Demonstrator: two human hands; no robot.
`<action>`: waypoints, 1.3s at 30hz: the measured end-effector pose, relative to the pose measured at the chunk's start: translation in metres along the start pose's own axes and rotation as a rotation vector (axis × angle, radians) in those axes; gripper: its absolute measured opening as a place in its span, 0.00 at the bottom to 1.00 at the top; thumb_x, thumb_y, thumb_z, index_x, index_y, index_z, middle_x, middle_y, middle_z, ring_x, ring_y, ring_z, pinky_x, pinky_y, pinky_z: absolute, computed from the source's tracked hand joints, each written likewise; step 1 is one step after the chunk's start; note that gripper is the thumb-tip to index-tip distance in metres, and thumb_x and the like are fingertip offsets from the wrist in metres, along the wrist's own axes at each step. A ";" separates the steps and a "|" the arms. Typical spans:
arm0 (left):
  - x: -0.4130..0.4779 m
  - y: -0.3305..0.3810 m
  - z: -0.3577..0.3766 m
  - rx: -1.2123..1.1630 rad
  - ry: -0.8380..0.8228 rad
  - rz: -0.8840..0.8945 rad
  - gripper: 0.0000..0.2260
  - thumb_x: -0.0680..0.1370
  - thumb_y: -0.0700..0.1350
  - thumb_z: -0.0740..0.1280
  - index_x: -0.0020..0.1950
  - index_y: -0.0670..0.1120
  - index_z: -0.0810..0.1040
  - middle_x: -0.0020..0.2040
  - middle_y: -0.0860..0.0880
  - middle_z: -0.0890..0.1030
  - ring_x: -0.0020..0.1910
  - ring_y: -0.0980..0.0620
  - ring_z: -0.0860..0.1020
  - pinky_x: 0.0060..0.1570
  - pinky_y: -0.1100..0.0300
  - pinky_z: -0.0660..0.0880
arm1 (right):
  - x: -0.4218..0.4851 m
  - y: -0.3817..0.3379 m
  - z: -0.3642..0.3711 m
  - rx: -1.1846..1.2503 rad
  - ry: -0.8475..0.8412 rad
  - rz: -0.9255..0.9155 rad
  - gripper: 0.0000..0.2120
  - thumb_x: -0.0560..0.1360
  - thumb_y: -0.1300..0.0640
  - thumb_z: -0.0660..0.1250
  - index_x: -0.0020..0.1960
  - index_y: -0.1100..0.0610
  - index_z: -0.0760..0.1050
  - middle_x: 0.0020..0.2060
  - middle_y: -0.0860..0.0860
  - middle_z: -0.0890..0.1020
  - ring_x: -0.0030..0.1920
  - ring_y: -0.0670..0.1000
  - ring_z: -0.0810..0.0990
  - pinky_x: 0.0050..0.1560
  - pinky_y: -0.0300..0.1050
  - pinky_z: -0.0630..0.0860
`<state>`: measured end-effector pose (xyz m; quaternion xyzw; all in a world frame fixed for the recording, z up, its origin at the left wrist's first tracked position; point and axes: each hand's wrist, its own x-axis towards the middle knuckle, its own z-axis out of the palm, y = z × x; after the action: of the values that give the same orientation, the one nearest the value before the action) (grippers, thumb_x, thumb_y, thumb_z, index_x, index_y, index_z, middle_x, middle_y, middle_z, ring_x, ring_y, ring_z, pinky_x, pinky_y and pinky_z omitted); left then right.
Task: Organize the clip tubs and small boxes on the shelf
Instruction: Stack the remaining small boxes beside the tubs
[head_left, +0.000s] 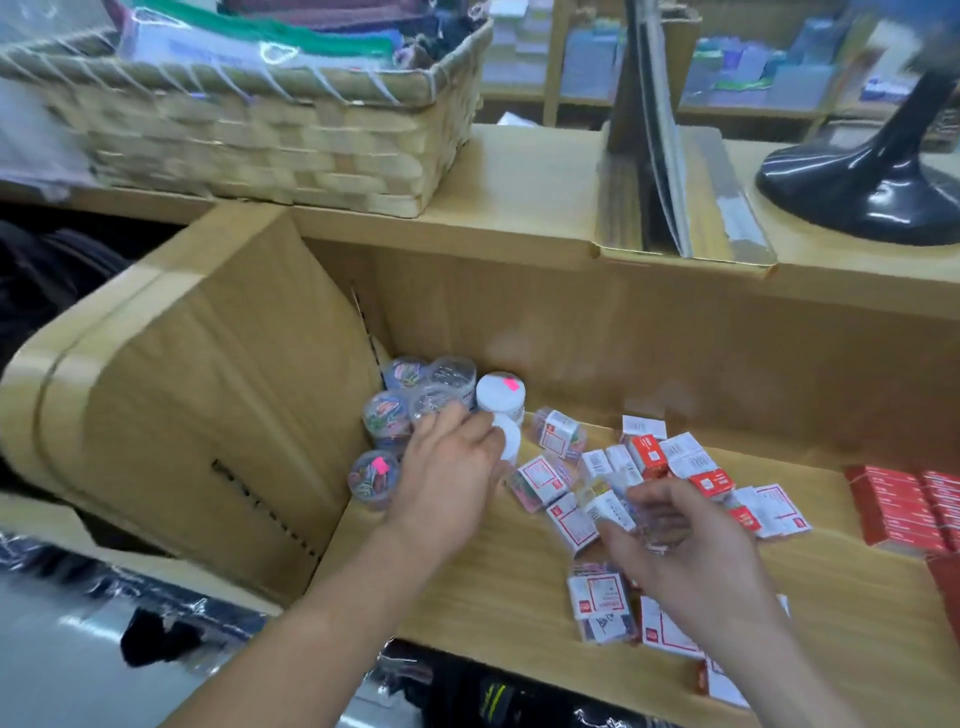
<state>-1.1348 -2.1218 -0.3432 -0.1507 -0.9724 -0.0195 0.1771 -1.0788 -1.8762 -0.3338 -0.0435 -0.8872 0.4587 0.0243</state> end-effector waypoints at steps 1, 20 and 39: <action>-0.002 -0.003 0.002 0.007 0.024 -0.003 0.08 0.74 0.52 0.74 0.45 0.49 0.82 0.49 0.54 0.81 0.50 0.47 0.74 0.46 0.52 0.69 | 0.001 0.000 -0.001 -0.003 -0.004 0.000 0.15 0.64 0.48 0.81 0.45 0.42 0.78 0.41 0.36 0.82 0.44 0.37 0.80 0.47 0.46 0.79; -0.035 0.024 -0.010 -0.444 0.045 0.017 0.07 0.79 0.46 0.67 0.56 0.49 0.81 0.63 0.52 0.78 0.63 0.47 0.75 0.56 0.50 0.77 | 0.029 -0.006 -0.007 0.004 0.055 -0.039 0.14 0.65 0.48 0.81 0.45 0.42 0.78 0.41 0.38 0.82 0.41 0.42 0.80 0.44 0.45 0.78; 0.023 0.067 0.020 -0.286 -0.271 -0.010 0.23 0.75 0.43 0.68 0.70 0.50 0.72 0.74 0.47 0.68 0.69 0.44 0.72 0.54 0.50 0.79 | 0.013 0.018 -0.021 0.084 0.112 -0.020 0.30 0.62 0.42 0.78 0.61 0.36 0.72 0.49 0.38 0.79 0.47 0.47 0.82 0.49 0.55 0.81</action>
<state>-1.1424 -2.0491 -0.3550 -0.1706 -0.9754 -0.1377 0.0213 -1.0888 -1.8471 -0.3360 -0.0592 -0.8647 0.4923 0.0805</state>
